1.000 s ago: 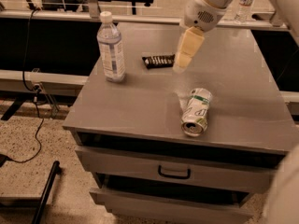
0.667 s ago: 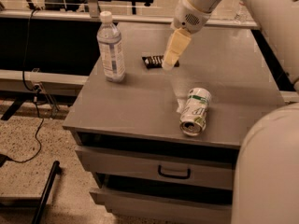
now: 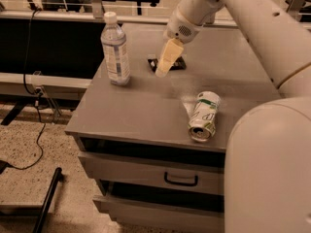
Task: Pick rxbar chocolate
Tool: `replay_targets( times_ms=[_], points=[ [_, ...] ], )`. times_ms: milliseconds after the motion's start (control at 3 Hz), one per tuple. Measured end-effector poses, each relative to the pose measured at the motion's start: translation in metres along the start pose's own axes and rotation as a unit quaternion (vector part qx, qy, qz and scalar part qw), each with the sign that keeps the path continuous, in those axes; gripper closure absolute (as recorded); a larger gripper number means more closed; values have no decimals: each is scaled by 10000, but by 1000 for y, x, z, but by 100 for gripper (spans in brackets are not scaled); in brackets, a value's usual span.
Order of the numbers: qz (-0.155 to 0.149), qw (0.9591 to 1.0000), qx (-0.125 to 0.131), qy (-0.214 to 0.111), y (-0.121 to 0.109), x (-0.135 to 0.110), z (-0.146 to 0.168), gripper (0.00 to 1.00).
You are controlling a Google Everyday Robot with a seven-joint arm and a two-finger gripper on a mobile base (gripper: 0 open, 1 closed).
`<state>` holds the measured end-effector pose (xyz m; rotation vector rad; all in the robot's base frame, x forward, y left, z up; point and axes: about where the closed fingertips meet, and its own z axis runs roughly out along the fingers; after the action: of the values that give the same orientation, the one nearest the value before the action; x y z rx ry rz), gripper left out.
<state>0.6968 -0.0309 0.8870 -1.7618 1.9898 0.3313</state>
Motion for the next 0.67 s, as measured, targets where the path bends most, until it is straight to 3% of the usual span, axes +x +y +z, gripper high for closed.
replay_targets(
  times_ms=[667],
  points=[
    [-436,9985,-271,-169,-4,-1,37,0]
  ],
)
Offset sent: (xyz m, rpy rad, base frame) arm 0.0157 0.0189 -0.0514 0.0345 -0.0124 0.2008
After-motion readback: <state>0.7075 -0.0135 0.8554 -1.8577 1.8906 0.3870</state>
